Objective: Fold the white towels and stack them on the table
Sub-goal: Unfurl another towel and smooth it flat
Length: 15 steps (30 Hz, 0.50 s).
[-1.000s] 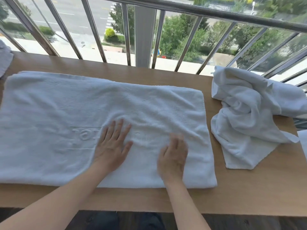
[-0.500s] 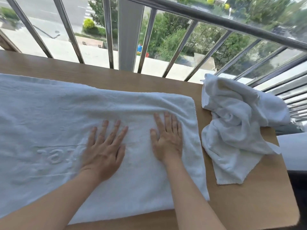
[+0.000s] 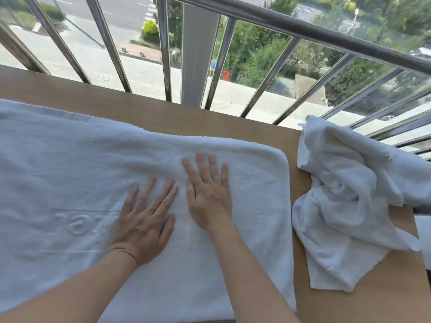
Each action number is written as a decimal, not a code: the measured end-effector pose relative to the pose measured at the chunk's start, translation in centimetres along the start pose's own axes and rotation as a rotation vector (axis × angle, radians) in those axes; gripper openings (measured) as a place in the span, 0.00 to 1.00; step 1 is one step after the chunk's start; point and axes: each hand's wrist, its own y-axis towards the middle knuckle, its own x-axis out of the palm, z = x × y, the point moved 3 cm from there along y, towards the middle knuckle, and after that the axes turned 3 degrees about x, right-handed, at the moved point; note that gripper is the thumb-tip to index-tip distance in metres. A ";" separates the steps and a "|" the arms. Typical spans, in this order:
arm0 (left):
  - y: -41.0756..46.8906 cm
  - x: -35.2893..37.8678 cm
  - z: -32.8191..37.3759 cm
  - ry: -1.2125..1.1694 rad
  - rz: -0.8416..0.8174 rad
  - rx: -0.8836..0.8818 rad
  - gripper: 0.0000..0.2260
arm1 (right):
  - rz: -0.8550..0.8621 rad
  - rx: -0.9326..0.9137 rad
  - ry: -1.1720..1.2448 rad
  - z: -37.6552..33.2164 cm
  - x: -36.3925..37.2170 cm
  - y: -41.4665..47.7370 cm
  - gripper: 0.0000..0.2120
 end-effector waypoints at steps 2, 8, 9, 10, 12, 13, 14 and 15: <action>-0.1 0.2 0.0 0.008 0.007 0.002 0.29 | -0.038 -0.018 -0.047 0.1 0.3 1.2 0.27; 0.1 0.0 0.0 0.001 0.012 0.003 0.28 | -0.094 0.163 -0.157 3.2 -0.6 6.3 0.30; 0.1 -0.1 0.1 0.000 0.012 -0.001 0.27 | -0.110 0.204 -0.154 3.4 -0.8 7.1 0.30; 0.1 -0.1 0.2 -0.002 0.007 -0.002 0.27 | -0.126 0.251 -0.155 3.5 -0.9 7.7 0.30; 0.0 -0.1 0.1 -0.017 0.006 -0.011 0.27 | -0.101 0.262 -0.159 2.2 -1.1 7.7 0.28; -0.1 -0.1 0.0 -0.031 0.005 -0.012 0.27 | -0.048 0.182 -0.138 1.0 -1.1 7.4 0.27; -0.1 -0.1 0.0 -0.043 0.006 -0.009 0.26 | -0.013 0.039 -0.110 -0.6 -0.9 7.0 0.26; 0.0 -0.1 0.1 -0.051 0.013 -0.005 0.26 | -0.024 -0.124 -0.106 -2.1 -0.5 6.8 0.25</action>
